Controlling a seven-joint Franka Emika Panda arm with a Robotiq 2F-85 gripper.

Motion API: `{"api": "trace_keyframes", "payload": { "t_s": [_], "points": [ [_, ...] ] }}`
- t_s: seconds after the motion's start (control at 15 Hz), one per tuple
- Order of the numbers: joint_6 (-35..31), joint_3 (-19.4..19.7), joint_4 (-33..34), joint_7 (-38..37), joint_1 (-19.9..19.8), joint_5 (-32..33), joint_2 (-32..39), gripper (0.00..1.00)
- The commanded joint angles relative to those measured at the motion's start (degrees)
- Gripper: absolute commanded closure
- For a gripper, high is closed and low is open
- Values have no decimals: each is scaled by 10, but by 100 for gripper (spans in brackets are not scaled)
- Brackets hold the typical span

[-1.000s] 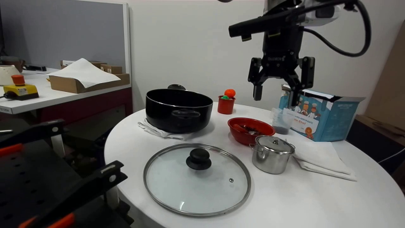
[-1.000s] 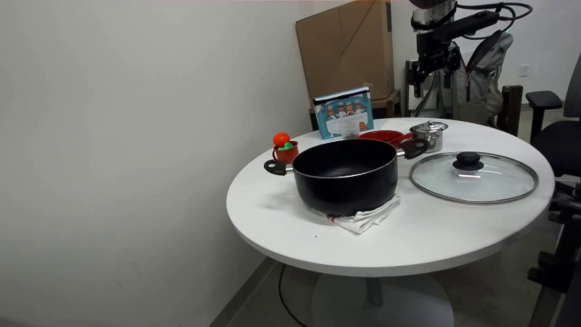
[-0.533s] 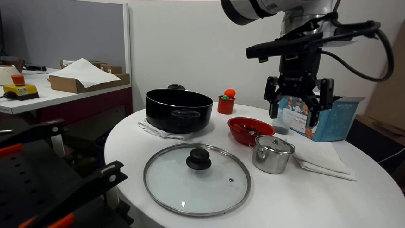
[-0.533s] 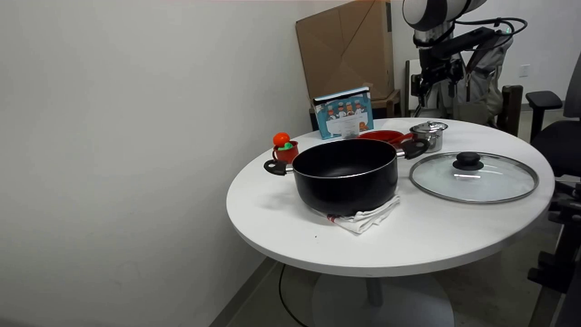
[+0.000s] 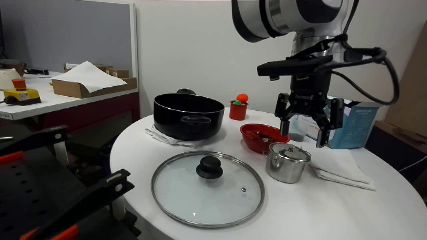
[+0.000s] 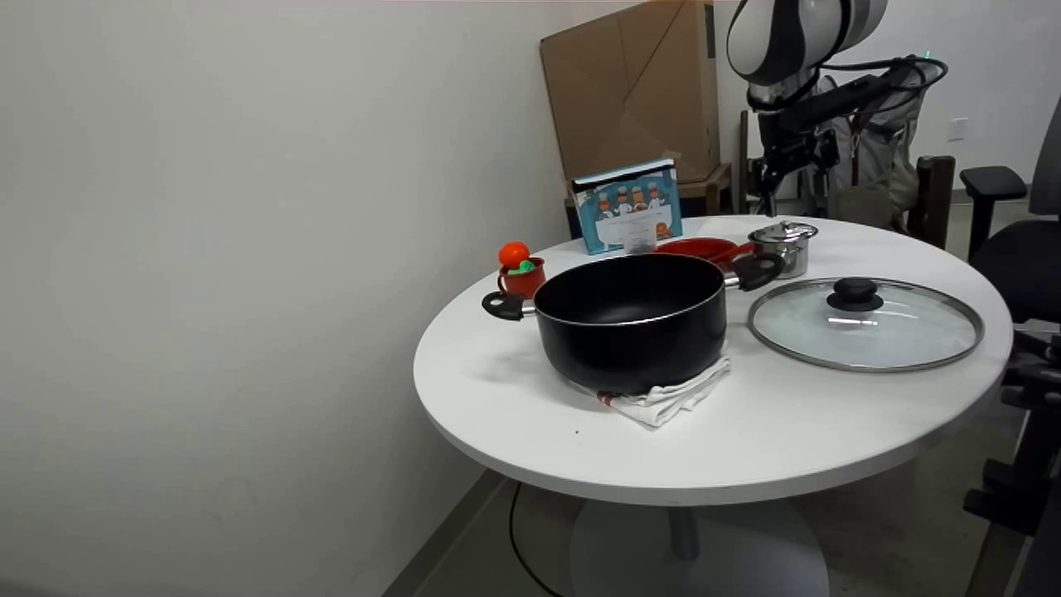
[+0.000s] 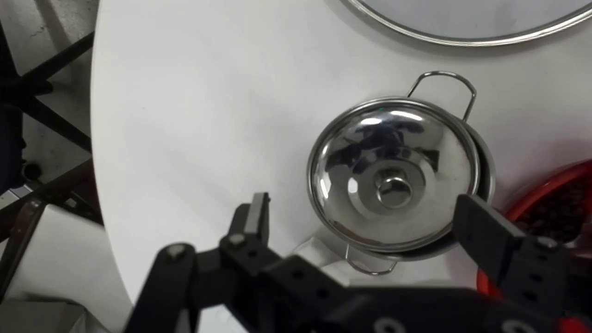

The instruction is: Put a spoonful of the things in the red bowl into the small pot, then cover it and then uncover the big pot

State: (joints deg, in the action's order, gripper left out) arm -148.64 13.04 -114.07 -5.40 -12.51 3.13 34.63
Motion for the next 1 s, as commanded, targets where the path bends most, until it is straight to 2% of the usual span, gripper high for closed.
{"api": "trace_keyframes", "payload": {
  "t_s": [0.0,0.07,0.47,0.53,0.67,0.93],
  "points": [
    [12,-2,26,-2,8,-1,25,12],
    [12,-3,27,-2,10,-1,27,26],
    [11,-3,38,0,14,0,41,70],
    [11,-2,39,1,15,0,40,80],
    [9,-2,39,1,15,1,39,92],
    [6,-2,35,1,18,4,35,88]
  ]
}}
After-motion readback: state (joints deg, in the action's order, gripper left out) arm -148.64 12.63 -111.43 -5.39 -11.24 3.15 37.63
